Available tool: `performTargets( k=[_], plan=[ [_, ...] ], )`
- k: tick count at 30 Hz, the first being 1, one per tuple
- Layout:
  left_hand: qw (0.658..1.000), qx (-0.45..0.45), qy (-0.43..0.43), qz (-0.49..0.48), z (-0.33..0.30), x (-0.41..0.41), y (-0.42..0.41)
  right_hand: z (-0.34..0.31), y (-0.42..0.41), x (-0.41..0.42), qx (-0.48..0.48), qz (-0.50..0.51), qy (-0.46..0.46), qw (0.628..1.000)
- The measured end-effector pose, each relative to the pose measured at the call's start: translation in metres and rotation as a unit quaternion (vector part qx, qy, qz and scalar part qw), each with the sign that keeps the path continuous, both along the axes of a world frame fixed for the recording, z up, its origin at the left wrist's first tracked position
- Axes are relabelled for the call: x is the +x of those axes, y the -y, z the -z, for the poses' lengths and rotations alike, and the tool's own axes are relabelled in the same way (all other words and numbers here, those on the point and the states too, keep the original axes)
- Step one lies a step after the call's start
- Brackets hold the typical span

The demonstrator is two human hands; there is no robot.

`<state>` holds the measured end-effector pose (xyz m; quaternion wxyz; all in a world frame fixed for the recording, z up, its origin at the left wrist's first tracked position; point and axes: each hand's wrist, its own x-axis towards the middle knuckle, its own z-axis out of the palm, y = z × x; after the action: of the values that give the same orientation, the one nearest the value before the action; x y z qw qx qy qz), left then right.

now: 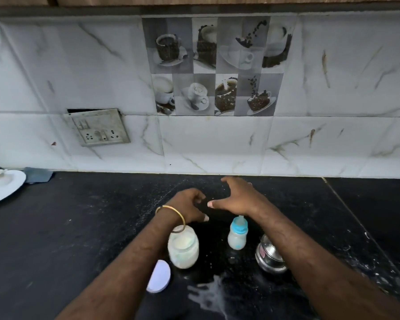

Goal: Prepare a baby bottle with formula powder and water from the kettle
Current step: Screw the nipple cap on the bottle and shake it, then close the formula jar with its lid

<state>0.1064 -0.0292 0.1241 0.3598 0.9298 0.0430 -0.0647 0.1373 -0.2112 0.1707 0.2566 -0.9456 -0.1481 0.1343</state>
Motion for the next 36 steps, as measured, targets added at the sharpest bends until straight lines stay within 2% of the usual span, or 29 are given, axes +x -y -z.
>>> performTargets(
  k=[1,3,7,11,14,18,21,23,27,31,33,36],
  plan=[
    [0.999,0.004,0.005,-0.045,-0.003,-0.027,-0.038,0.002,-0.041,-0.021,-0.01,-0.051,0.01,0.999],
    [0.998,0.002,0.006,-0.066,0.001,-0.026,-0.054,0.008,-0.052,-0.029,-0.024,-0.079,0.043,0.996],
    [0.998,0.011,-0.015,-0.064,0.01,-0.029,-0.059,0.021,-0.067,-0.039,-0.046,-0.134,0.124,0.982],
    [0.994,0.052,-0.053,-0.085,0.044,-0.061,-0.101,0.037,-0.12,-0.07,-0.076,-0.244,0.169,0.952],
    [0.989,0.075,-0.078,-0.099,0.068,-0.081,-0.123,0.051,-0.142,-0.081,-0.18,-0.339,0.176,0.906],
    [0.987,0.063,-0.104,-0.11,0.09,-0.098,-0.138,0.087,-0.159,-0.089,-0.345,-0.42,0.206,0.814],
    [0.985,0.053,-0.113,-0.118,0.099,-0.107,-0.142,0.114,-0.167,-0.092,-0.4,-0.449,0.205,0.772],
    [0.985,0.046,-0.112,-0.121,0.103,-0.111,-0.145,0.126,-0.169,-0.091,-0.416,-0.461,0.196,0.759],
    [0.985,0.037,-0.107,-0.131,0.103,-0.113,-0.15,0.13,-0.17,-0.092,-0.423,-0.468,0.189,0.753],
    [0.984,0.014,-0.098,-0.147,0.099,-0.11,-0.147,0.128,-0.162,-0.098,-0.383,-0.468,0.205,0.77],
    [0.984,-0.008,-0.078,-0.158,0.095,-0.109,-0.147,0.125,-0.16,-0.099,-0.324,-0.447,0.228,0.802],
    [0.981,-0.038,-0.039,-0.188,0.087,-0.105,-0.146,0.107,-0.156,-0.087,-0.162,-0.376,0.197,0.891]
  ],
)
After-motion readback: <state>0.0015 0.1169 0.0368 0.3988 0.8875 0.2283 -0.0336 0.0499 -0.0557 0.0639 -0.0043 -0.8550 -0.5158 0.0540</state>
